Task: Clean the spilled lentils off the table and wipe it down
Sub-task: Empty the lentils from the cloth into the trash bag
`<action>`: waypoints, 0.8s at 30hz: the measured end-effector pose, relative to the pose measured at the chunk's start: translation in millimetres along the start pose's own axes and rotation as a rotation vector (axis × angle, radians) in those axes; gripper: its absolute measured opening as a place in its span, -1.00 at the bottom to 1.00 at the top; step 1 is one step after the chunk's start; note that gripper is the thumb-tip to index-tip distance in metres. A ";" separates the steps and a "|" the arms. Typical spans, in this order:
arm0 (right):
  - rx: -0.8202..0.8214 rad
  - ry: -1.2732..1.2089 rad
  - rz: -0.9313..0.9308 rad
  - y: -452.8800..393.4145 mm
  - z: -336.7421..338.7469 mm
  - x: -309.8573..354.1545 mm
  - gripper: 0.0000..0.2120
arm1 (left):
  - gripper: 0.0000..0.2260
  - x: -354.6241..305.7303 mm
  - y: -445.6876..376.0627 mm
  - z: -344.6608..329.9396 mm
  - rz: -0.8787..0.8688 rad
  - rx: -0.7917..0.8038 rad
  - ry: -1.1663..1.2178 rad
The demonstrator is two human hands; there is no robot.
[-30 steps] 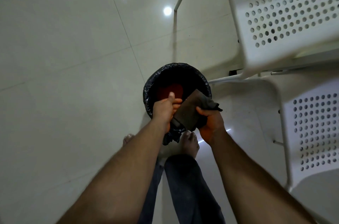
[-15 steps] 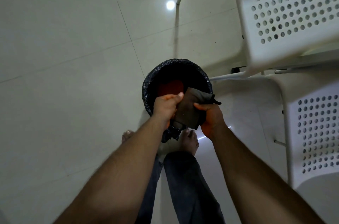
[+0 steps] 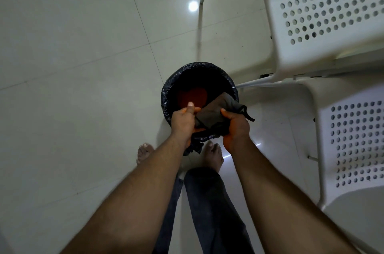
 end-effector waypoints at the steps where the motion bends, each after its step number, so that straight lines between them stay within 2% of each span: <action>1: -0.009 -0.011 0.002 0.9 2.6 0.5 -0.75 | -0.63 1.0 -0.5 2.4 0.019 -0.033 -0.010; 4: -0.005 -0.006 0.017 5.5 10.2 1.5 -0.76 | -0.78 -4.5 -0.2 21.1 -0.134 -0.192 -0.349; 5: -0.003 0.009 0.028 8.6 12.6 1.9 -0.76 | -0.80 -6.6 1.0 25.8 -0.220 -0.220 -0.484; 7: -0.003 0.032 0.043 15.7 16.3 1.9 -0.77 | -0.71 -9.9 9.8 30.8 -0.349 -0.251 -0.714; 9: 0.009 0.047 0.043 23.6 17.5 1.4 -0.73 | -0.83 -14.6 22.4 37.6 -0.408 -0.330 -0.854; 12: 0.019 0.073 0.057 31.6 17.7 3.1 -0.72 | -0.86 -18.6 32.9 45.8 -0.424 -0.419 -0.864; 17: 0.054 0.097 0.082 37.2 17.2 3.1 -0.74 | -0.70 -17.0 38.8 58.3 -0.506 -0.504 -0.937; 20: 0.064 0.105 0.088 36.0 19.3 -0.7 -0.73 | -0.81 -9.8 32.6 54.5 -0.630 -0.405 -0.988; 22: 0.060 0.107 0.092 36.1 20.3 -2.3 -0.72 | -0.81 -4.9 28.9 49.4 -0.696 -0.321 -1.047; 24: 0.054 0.087 0.083 37.0 22.0 -5.1 -0.72 | -0.62 -0.1 28.3 49.2 -0.695 -0.283 -0.987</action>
Point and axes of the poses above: each hand's wrist, its own y-axis away from the middle knuckle, its own z-axis out of the back of the hand, x = y × z, the point moved 5 cm from there along -y, towards the middle knuckle, and after that the axes turned 12 degrees about -y, right-handed, at the moved point
